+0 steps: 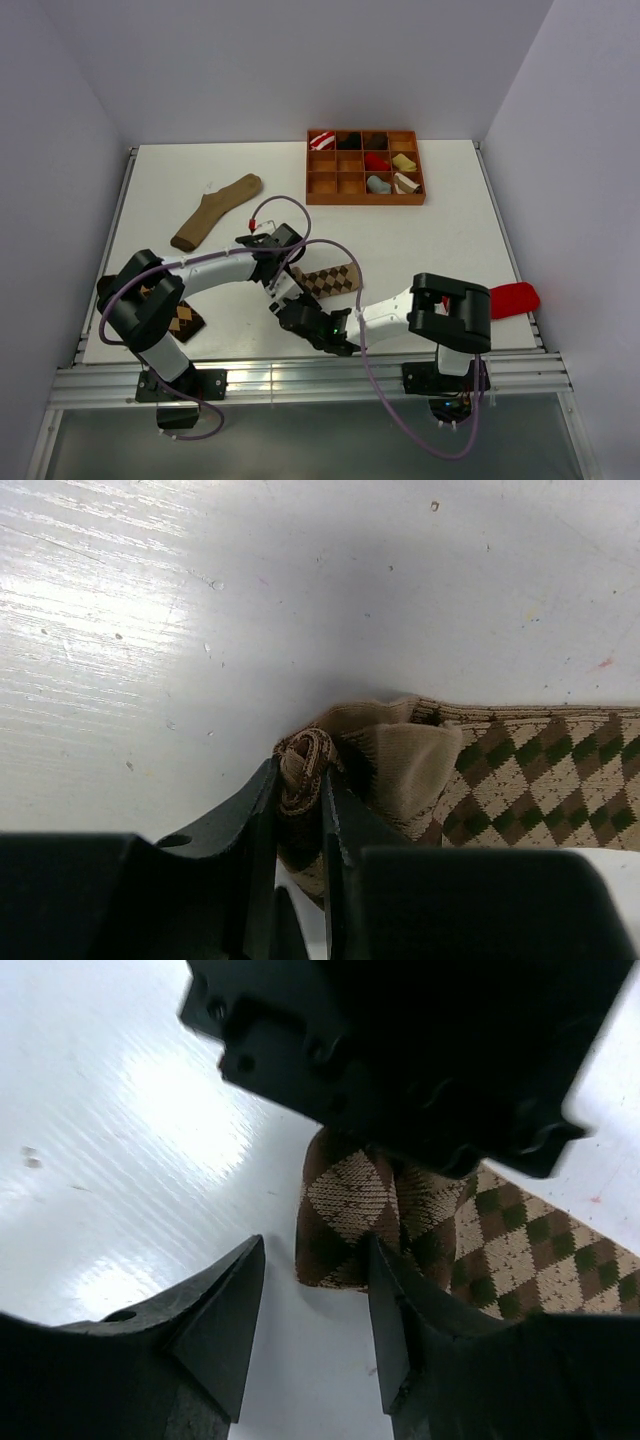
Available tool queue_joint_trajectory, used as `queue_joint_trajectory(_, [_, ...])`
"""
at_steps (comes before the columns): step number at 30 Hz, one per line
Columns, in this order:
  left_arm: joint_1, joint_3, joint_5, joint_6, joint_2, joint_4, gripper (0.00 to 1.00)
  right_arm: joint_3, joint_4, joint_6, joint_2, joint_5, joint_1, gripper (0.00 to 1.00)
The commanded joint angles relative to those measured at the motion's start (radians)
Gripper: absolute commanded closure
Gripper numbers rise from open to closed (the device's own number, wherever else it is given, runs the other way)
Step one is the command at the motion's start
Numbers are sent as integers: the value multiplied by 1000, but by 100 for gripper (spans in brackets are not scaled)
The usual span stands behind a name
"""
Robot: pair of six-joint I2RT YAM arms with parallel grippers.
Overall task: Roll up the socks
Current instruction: Roll the sock at the center of the board.
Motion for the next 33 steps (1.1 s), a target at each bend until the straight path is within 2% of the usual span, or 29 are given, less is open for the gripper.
queue_joint_trajectory(1, [-19, 18, -8, 10, 22, -42, 93, 64, -20, -16, 56, 49, -4, 51])
queue_joint_trajectory(3, [-19, 15, -9, 2, 25, -50, 93, 64, -26, -2, 64, 54, -4, 57])
queue_joint_trajectory(7, [-9, -18, -8, -21, 17, -44, 93, 67, -51, 11, 81, 51, -7, 88])
queue_joint_trajectory(9, [-2, -72, 3, -42, 1, -24, 93, 60, -63, 32, 81, 37, -12, 100])
queue_joint_trajectory(14, [47, -224, 47, -110, -116, 58, 88, 12, -74, 78, 21, -97, -59, 100])
queue_joint_trajectory(19, [66, -345, 69, -197, -256, 168, 72, 0, -98, 118, -24, -259, -134, 100])
queue_joint_trajectory(23, [64, -385, 86, -257, -318, 255, 56, -12, -109, 138, -48, -401, -183, 100])
queue_joint_trajectory(24, [64, -385, 83, -262, -338, 265, 45, -14, -115, 150, -59, -456, -194, 100])
queue_joint_trajectory(26, [64, -377, 64, -277, -355, 278, 31, -25, -115, 170, -70, -519, -229, 100])
queue_joint_trajectory(29, [66, -359, 31, -288, -388, 277, 26, -37, -117, 219, -82, -642, -295, 100])
queue_joint_trajectory(33, [64, -377, -2, -306, -456, 308, 27, -55, -115, 297, -91, -760, -373, 100])
